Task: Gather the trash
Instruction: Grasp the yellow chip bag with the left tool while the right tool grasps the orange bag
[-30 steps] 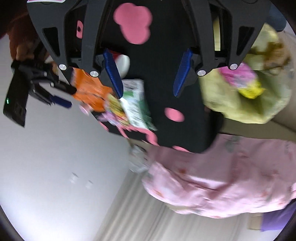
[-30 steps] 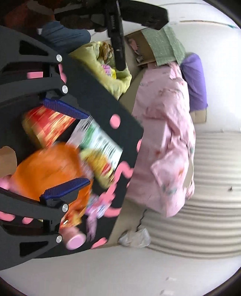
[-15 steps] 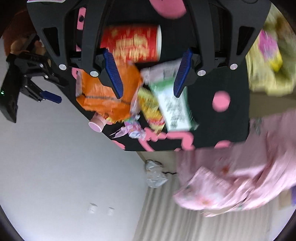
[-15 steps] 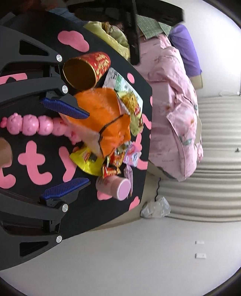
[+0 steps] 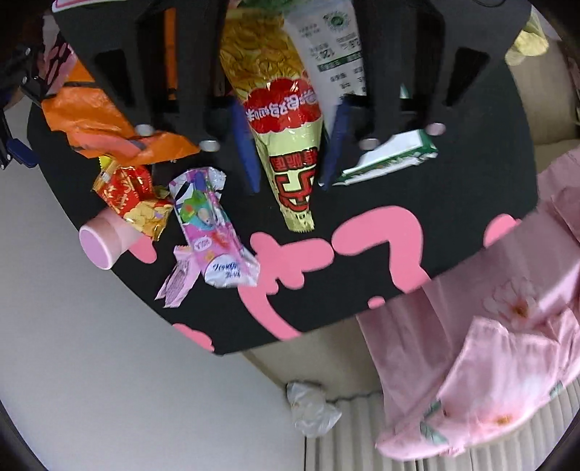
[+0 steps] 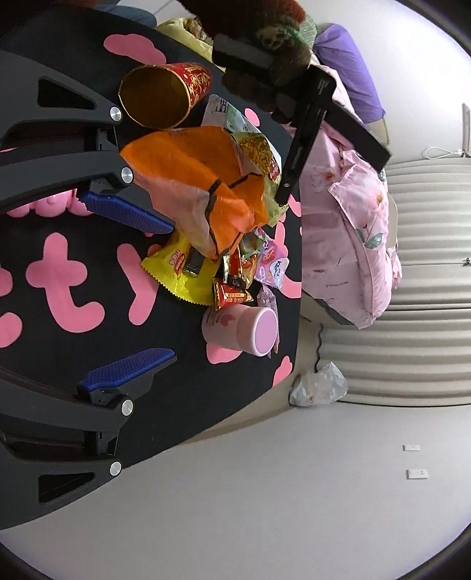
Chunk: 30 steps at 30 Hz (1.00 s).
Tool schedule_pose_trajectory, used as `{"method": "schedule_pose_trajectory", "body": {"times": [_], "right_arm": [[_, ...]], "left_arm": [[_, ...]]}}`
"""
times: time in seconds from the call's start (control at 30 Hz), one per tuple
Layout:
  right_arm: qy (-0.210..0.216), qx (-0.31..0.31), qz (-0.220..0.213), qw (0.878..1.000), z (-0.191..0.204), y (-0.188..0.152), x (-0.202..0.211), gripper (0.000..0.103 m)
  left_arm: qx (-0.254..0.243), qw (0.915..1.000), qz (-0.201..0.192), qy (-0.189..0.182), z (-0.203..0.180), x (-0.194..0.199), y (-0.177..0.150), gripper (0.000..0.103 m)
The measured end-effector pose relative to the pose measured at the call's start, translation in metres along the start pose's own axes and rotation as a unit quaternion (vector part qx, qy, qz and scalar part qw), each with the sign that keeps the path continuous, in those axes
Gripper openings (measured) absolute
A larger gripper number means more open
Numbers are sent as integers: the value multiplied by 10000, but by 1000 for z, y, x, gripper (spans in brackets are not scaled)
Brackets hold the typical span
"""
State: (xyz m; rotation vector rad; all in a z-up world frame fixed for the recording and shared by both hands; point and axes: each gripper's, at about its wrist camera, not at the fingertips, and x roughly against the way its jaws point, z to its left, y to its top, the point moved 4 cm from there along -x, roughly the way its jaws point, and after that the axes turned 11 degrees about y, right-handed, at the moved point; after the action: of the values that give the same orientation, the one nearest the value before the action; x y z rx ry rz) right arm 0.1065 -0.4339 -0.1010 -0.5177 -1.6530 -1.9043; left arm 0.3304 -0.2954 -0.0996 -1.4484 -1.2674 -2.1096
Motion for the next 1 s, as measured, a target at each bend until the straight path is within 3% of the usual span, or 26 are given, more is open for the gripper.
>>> {"method": "schedule_pose_trajectory", "body": {"times": [0.13,0.27,0.37,0.5,0.63,0.87,1.0], "right_arm": [[52,-46,62,10000,-7,0,-10,62],[147,-31,74,9999,-7,4,-17,62],[143,-23,-44,9999,-8,18,-18,62],[182,-144,-301,9993,-12,51,-19,63],[352,5,-261,9990,0,69,-29,62],[714,-55,230,9972,9,66,-59,56],[1143,-155,482,9921,22,52,-61,55]], "left_arm": [[195,9996,-212,-11,5,13,-10,16],[757,9936,-801,-265,21,64,-23,15],[1295,9812,-1388,-351,44,112,-39,15],[1927,9647,-1757,-365,72,142,-68,15],[2183,9599,-1757,71,91,138,-107,15],[2792,9540,-1084,-157,109,97,-154,15],[2783,9569,-802,-224,99,83,-168,17]]}}
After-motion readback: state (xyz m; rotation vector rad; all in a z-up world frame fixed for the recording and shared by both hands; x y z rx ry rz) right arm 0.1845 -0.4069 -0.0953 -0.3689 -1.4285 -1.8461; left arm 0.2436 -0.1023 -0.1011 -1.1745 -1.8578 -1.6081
